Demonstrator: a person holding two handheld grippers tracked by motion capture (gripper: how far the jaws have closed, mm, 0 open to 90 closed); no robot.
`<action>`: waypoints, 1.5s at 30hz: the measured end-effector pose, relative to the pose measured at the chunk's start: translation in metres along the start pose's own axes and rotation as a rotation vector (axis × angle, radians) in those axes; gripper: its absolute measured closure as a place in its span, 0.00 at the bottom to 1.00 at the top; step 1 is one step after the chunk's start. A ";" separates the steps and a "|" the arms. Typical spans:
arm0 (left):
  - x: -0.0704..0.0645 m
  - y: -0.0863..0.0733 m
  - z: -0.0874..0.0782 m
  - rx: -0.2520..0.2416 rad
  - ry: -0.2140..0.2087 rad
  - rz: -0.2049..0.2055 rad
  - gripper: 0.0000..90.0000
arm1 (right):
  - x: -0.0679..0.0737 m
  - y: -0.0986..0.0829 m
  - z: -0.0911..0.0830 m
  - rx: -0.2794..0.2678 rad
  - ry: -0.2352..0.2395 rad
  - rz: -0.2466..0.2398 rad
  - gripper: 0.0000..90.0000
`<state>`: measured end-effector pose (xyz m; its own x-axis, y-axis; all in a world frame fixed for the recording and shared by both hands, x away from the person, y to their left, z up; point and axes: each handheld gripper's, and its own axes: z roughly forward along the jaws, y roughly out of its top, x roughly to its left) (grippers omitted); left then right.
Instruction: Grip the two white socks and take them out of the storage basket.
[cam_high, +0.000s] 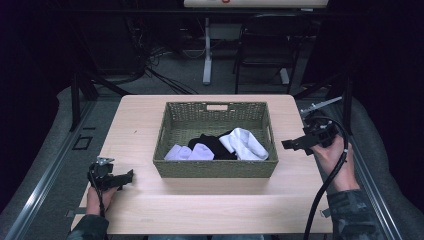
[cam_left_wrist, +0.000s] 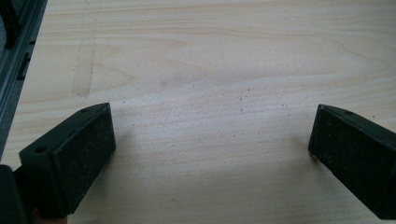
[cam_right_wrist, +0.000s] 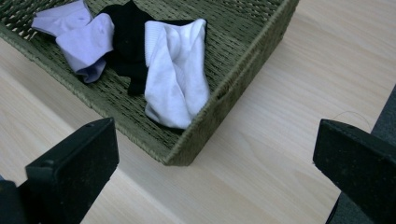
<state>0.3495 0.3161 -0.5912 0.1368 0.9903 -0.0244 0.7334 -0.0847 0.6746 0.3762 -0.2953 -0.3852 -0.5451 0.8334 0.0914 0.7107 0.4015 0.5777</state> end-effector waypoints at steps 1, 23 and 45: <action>0.000 0.000 0.000 0.006 0.000 0.001 0.00 | 0.001 0.003 0.001 0.002 0.000 -0.007 0.00; 0.000 0.000 0.000 0.000 0.000 0.000 0.00 | 0.041 0.068 0.058 0.093 0.097 -0.103 0.08; 0.000 0.000 0.000 0.000 0.000 0.000 0.01 | 0.060 0.083 0.141 0.246 0.122 -0.136 0.31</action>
<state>0.3495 0.3162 -0.5912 0.1370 0.9903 -0.0243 0.7334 -0.0849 0.6745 0.4652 -0.1580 -0.4458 -0.6813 0.7200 0.1317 0.7058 0.5987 0.3787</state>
